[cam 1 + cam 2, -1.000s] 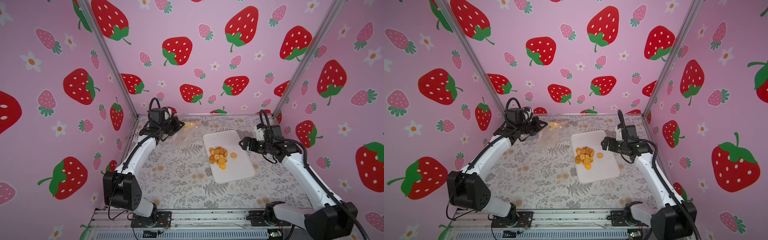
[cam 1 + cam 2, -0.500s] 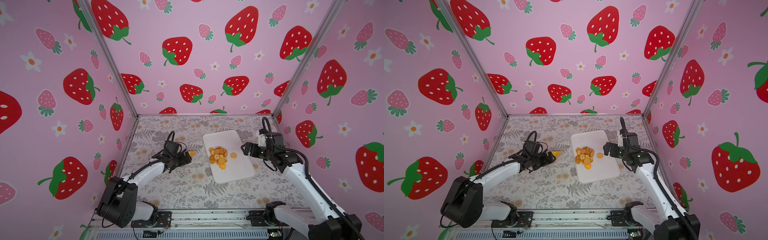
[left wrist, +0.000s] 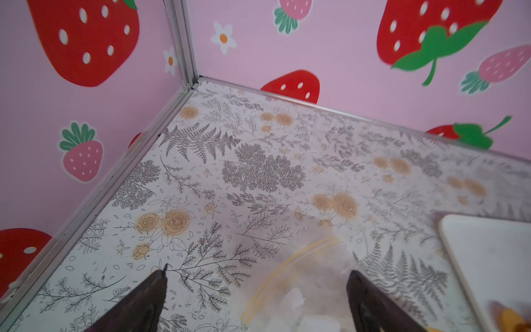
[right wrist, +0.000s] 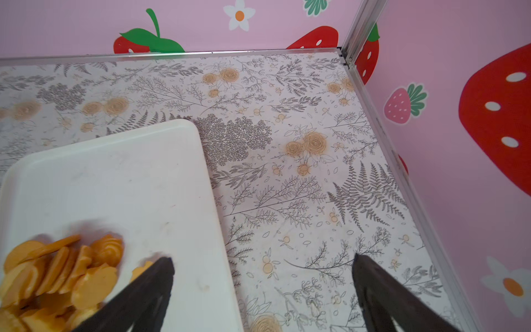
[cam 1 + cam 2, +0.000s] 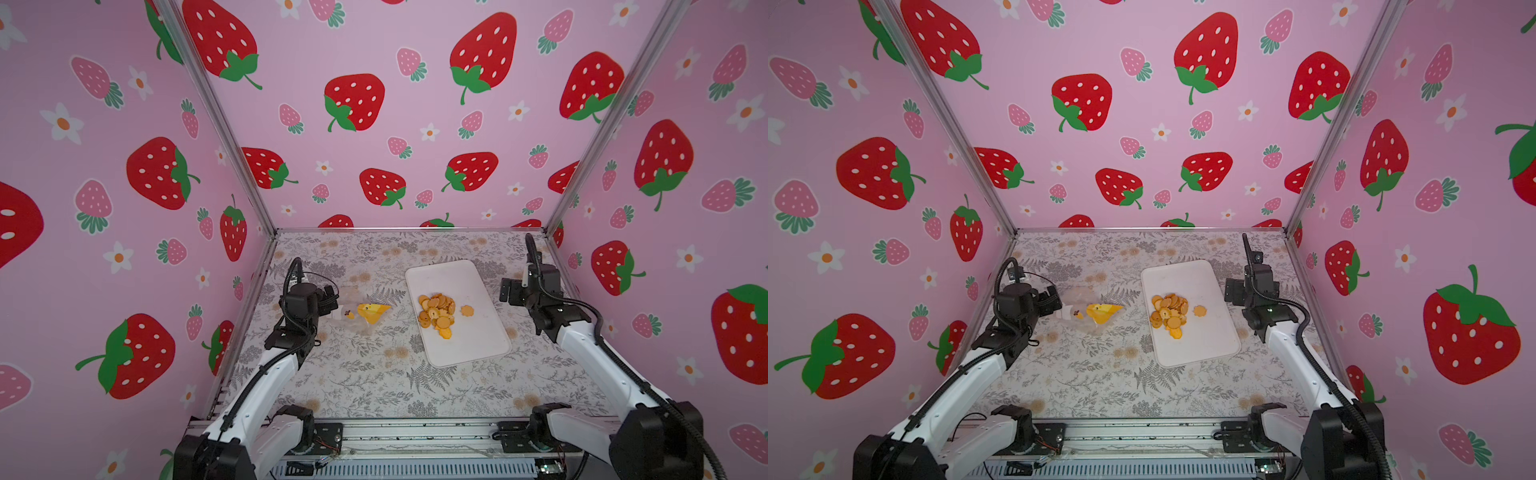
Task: Pour cookies out of the ziploc bag
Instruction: Reset both arms
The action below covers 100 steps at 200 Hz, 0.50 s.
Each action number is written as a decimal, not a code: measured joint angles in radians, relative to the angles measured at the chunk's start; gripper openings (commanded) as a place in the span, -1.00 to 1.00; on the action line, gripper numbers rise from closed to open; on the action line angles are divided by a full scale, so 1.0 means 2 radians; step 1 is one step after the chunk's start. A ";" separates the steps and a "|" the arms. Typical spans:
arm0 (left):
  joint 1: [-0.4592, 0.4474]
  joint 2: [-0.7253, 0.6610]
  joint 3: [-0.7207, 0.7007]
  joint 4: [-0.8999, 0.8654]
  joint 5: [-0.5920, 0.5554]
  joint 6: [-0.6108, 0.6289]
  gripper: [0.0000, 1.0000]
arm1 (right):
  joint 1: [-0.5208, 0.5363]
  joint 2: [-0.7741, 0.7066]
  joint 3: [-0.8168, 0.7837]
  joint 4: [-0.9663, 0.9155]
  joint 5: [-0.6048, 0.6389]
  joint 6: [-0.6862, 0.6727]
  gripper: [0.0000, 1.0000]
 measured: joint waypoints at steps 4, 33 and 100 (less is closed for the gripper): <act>0.005 0.011 -0.005 0.009 0.009 0.010 0.99 | -0.009 0.001 -0.005 0.006 -0.008 -0.007 0.99; 0.049 0.092 -0.025 0.087 0.069 0.037 0.99 | -0.097 -0.001 -0.068 0.070 -0.074 -0.028 0.99; 0.062 0.196 -0.045 0.268 0.123 0.079 0.99 | -0.140 0.045 -0.177 0.267 -0.106 -0.048 0.99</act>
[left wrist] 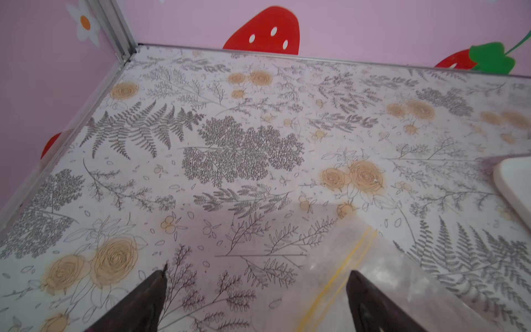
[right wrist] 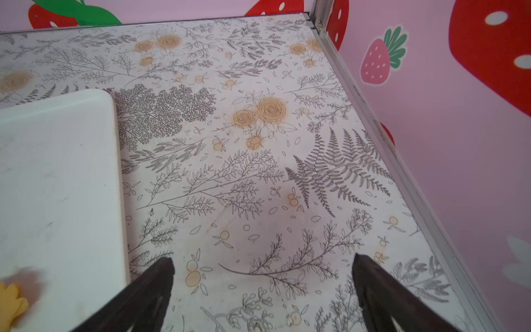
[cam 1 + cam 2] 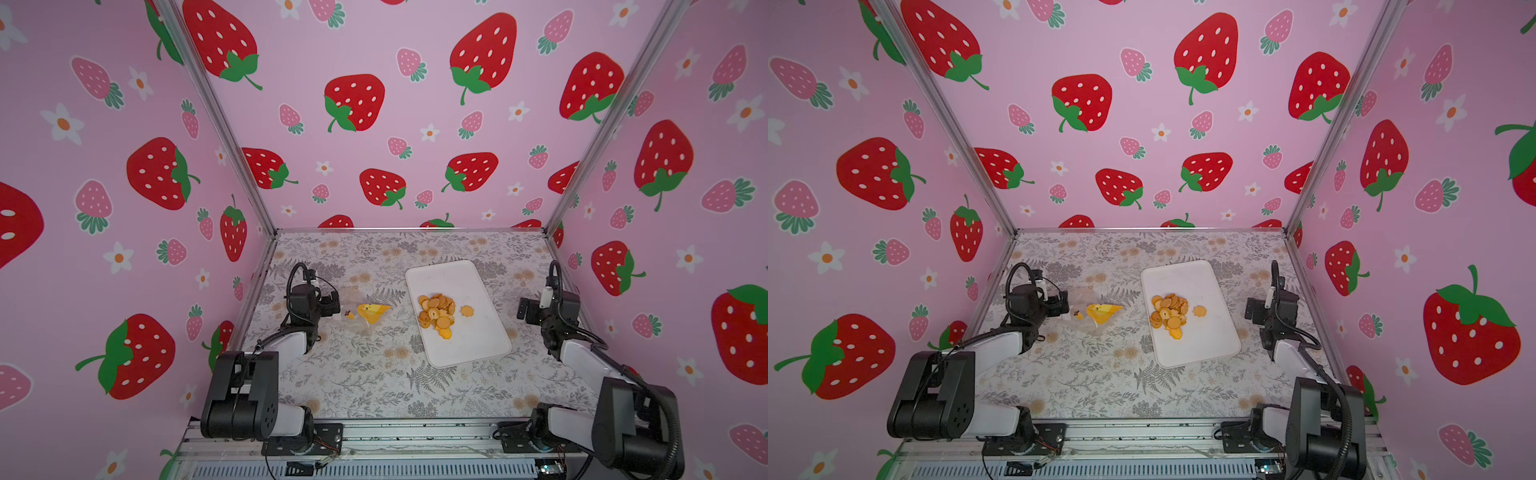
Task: Pour cookies out of the ziploc bag
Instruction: Reset both arms
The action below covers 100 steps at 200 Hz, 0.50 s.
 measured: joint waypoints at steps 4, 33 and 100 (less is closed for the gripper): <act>0.000 0.010 -0.008 0.024 0.002 0.001 0.99 | 0.000 0.009 -0.006 0.019 -0.003 0.000 0.99; 0.006 0.057 -0.030 0.060 0.028 0.006 0.99 | -0.001 0.087 -0.029 0.123 -0.030 -0.009 0.99; 0.014 0.056 -0.030 0.084 0.043 0.006 0.99 | 0.024 0.163 -0.005 0.200 -0.051 -0.046 0.99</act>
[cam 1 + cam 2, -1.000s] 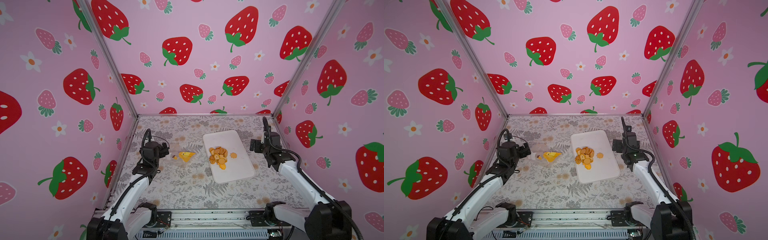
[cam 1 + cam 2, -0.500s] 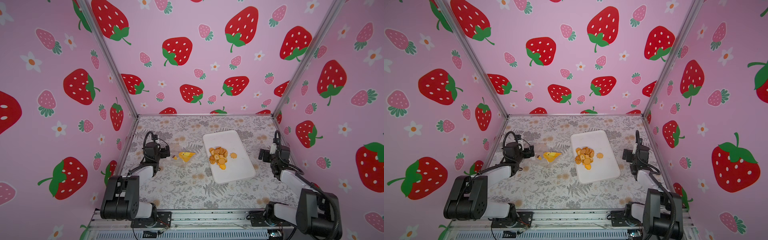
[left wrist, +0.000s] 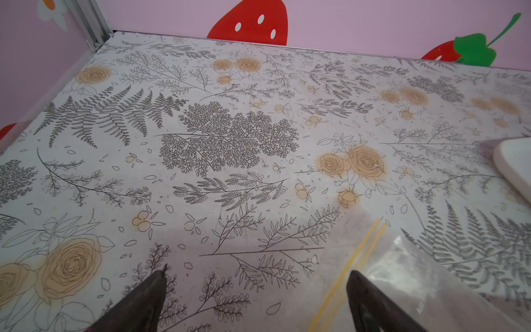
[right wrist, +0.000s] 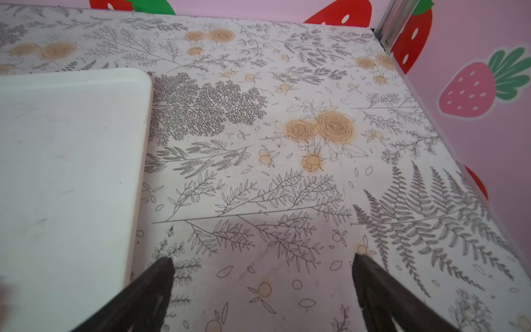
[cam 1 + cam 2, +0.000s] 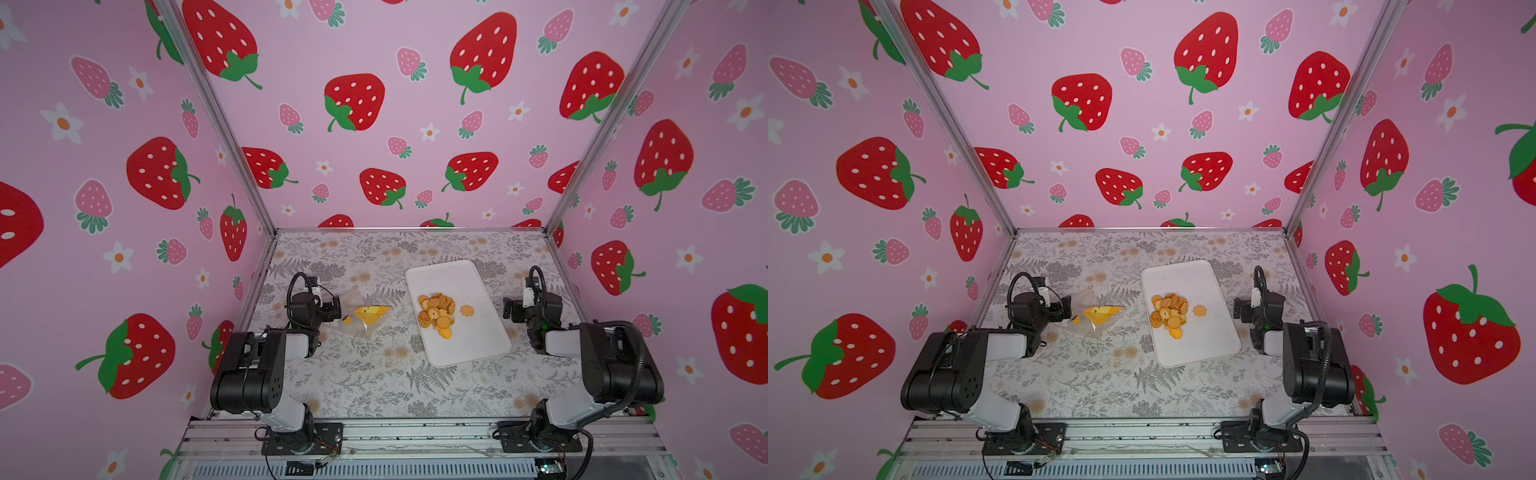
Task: Pour cookies out of the ziploc bag
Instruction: Reset both arms
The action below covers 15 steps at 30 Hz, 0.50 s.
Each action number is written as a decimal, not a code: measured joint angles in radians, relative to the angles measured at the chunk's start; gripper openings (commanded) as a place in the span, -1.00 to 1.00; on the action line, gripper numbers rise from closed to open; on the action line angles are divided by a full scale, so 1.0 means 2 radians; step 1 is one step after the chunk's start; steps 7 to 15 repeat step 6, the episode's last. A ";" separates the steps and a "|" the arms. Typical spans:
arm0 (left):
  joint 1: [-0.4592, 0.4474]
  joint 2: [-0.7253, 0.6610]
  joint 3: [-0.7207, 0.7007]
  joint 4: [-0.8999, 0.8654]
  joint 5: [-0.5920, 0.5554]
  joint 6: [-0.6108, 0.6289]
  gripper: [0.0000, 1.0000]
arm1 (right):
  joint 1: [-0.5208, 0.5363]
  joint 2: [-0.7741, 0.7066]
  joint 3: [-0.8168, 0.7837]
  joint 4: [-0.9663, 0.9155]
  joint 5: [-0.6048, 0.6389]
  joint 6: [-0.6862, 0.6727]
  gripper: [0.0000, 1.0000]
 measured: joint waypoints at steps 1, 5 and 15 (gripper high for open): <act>0.000 0.000 0.000 0.001 0.000 0.000 0.99 | 0.000 0.000 0.000 0.003 0.000 -0.001 0.99; 0.000 0.000 0.000 0.001 0.001 0.000 0.99 | 0.000 0.000 0.001 0.005 0.000 -0.006 0.99; 0.000 0.000 0.001 0.001 0.001 0.000 0.98 | 0.000 0.000 0.001 0.006 0.000 -0.007 0.99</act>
